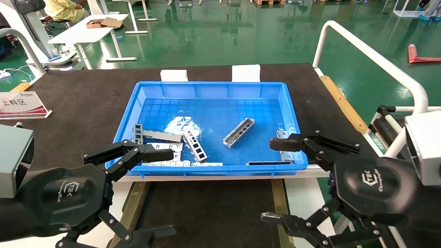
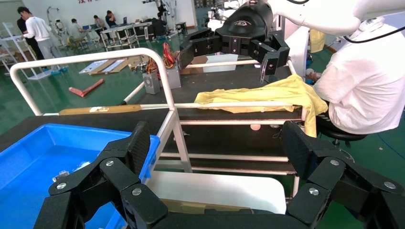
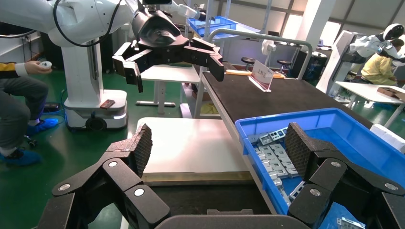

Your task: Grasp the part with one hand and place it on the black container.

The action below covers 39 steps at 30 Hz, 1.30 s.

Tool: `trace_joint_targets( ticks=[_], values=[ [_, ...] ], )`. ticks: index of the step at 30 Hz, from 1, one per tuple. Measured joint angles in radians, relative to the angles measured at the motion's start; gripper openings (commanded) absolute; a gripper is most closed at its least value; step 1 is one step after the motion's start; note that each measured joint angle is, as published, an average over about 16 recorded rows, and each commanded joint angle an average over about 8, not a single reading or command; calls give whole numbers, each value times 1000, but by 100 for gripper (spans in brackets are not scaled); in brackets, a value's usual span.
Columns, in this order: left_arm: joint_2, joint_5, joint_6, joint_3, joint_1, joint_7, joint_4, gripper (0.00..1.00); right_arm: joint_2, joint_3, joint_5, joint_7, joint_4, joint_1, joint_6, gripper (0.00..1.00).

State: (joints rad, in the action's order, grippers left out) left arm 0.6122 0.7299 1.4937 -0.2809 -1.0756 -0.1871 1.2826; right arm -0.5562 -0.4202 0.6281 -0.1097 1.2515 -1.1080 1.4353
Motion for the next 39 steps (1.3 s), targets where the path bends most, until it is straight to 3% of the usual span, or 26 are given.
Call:
trace_joint_targets(
  ticks=[39],
  values=[
    [2,14,-6,-5,-7,-2,1,100,0,0,0,0,0,0,0,100]
  ],
)
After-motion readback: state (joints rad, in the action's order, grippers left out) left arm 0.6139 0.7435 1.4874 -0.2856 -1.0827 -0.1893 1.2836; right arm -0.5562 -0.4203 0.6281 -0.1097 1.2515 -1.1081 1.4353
